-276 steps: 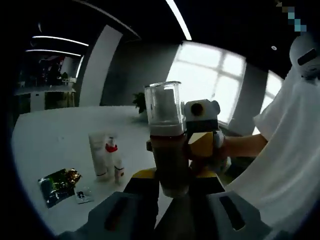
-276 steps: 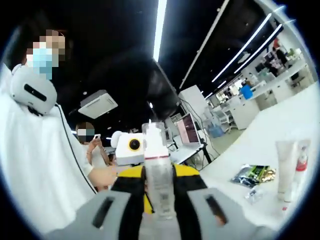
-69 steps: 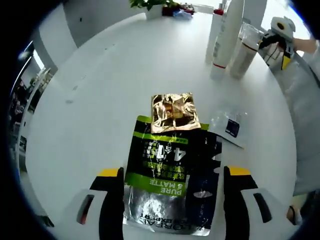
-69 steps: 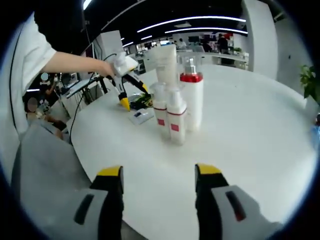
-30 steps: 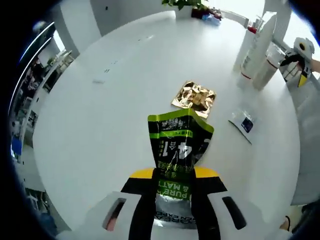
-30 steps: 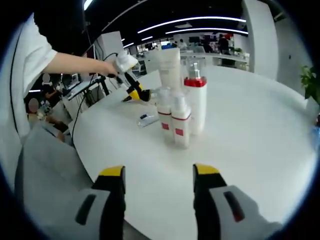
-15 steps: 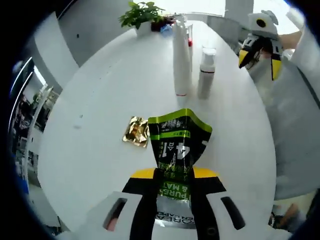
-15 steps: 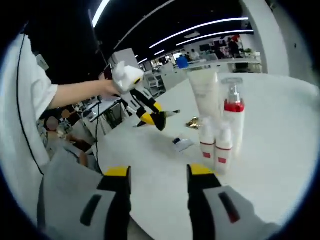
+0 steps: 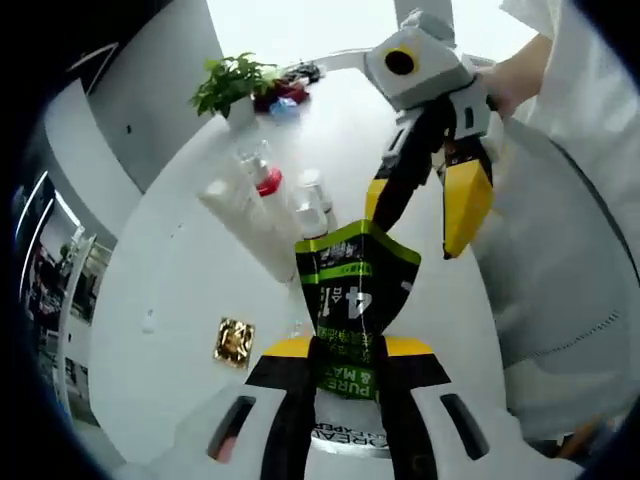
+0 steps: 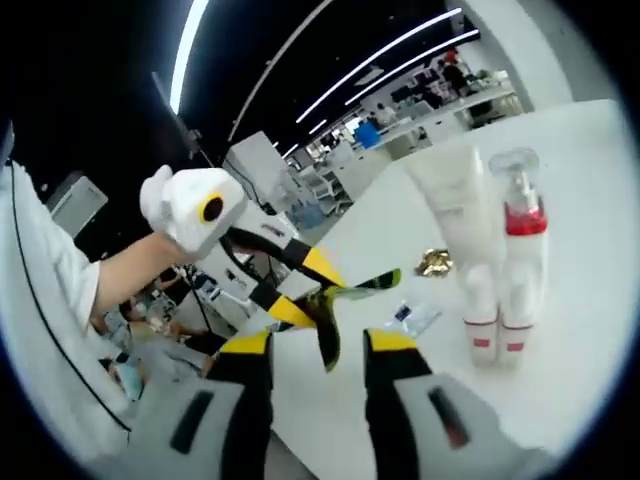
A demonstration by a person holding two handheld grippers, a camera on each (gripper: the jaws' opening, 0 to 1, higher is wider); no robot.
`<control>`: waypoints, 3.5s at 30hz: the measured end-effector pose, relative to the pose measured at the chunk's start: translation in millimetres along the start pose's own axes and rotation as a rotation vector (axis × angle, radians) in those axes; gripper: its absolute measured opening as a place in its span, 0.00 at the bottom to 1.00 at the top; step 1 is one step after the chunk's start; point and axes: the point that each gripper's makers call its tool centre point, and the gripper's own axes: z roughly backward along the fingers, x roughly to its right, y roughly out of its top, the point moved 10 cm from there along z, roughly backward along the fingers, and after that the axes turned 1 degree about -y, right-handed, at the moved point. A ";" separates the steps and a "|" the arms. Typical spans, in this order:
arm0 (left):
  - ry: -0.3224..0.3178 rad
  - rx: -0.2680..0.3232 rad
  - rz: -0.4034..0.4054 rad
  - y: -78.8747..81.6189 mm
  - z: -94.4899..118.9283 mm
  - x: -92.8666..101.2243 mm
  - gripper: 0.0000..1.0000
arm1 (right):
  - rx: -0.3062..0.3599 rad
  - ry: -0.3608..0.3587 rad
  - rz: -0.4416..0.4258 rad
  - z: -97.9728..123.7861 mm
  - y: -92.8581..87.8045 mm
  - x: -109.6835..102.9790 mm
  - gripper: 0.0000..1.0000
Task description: Arrange the skincare products in the storage area until every visible bottle or jar stands upright without overlapping.
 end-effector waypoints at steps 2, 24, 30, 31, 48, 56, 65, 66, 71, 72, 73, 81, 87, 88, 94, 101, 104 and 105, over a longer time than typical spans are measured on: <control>-0.008 0.013 -0.006 3.6 -0.8 6.3 0.20 | -0.006 0.007 -0.035 -0.2 -1.9 -1.0 0.25; 0.101 0.228 0.247 9.1 9.2 32.5 0.36 | 0.086 -0.029 -0.114 27.6 -9.6 -9.6 0.01; 0.265 0.453 0.626 6.4 29.7 56.1 0.46 | 0.188 -0.080 -0.190 36.8 -5.2 -15.9 0.01; 0.297 0.526 0.724 6.6 35.1 63.5 0.47 | 0.208 -0.080 -0.201 37.5 -3.8 -17.7 0.01; 0.246 1.018 1.507 13.7 28.1 108.0 0.58 | 0.371 -0.019 -0.229 36.4 9.4 -53.9 0.01; 0.249 1.148 1.547 21.1 24.2 104.2 0.29 | 0.403 0.019 -0.205 41.4 6.4 -73.4 0.01; 0.181 1.206 1.497 21.8 32.1 106.7 0.04 | 0.350 0.042 -0.229 54.8 -9.7 -72.1 0.03; 0.164 1.209 1.488 22.2 34.0 107.1 0.00 | 0.328 0.052 -0.240 56.6 -11.8 -70.0 0.06; 0.077 1.137 1.345 23.3 50.7 105.4 0.00 | 0.253 0.099 -0.304 67.6 -18.8 -55.4 0.26; 0.033 1.102 1.298 24.6 56.2 105.1 0.00 | 0.239 0.129 -0.326 70.0 -18.7 -48.8 0.32; 0.006 1.081 1.274 25.6 59.2 105.0 0.00 | 0.230 0.145 -0.331 71.2 -18.1 -45.1 0.38; -0.182 0.882 1.073 33.4 72.3 103.3 0.00 | 0.215 0.373 -0.382 65.0 12.8 -33.3 0.35; -0.279 0.848 1.009 37.9 66.8 103.1 0.00 | 0.186 0.451 -0.466 52.2 4.5 -33.8 0.20; -0.275 0.852 1.007 35.4 65.7 102.1 0.00 | 0.200 0.428 -0.478 52.8 2.7 -31.6 0.19; -0.301 0.814 1.105 11.8 48.2 95.0 0.00 | 0.270 0.414 -0.538 66.9 -6.0 -24.0 0.01; -0.251 0.696 1.042 -4.0 16.2 78.1 0.04 | 0.280 0.267 -0.637 65.8 -25.1 -9.1 0.01; -0.222 0.558 0.942 -11.1 1.2 65.7 0.09 | 0.278 0.168 -0.673 65.6 -35.0 -0.2 0.01; -0.209 0.532 0.914 -12.5 -2.2 61.9 0.10 | 0.281 0.147 -0.686 66.1 -37.0 1.9 0.01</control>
